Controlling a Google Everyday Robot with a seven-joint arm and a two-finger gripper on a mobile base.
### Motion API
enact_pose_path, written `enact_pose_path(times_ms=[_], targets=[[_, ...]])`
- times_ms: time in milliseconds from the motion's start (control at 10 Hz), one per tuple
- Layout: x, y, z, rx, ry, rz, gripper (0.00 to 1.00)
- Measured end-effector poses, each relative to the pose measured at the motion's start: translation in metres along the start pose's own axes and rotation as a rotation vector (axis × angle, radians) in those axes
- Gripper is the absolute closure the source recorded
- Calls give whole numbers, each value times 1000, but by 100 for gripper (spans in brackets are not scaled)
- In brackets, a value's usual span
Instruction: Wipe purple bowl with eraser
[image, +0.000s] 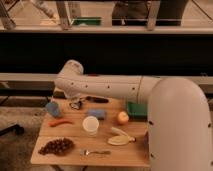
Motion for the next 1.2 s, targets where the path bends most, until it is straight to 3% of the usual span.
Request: enact_pose_path(times_ms=[200, 600, 1200], targets=[[6, 1, 2, -6, 3, 10, 59], [10, -2, 13, 18, -39, 23, 22], [8, -8, 20, 45, -69, 18, 20]])
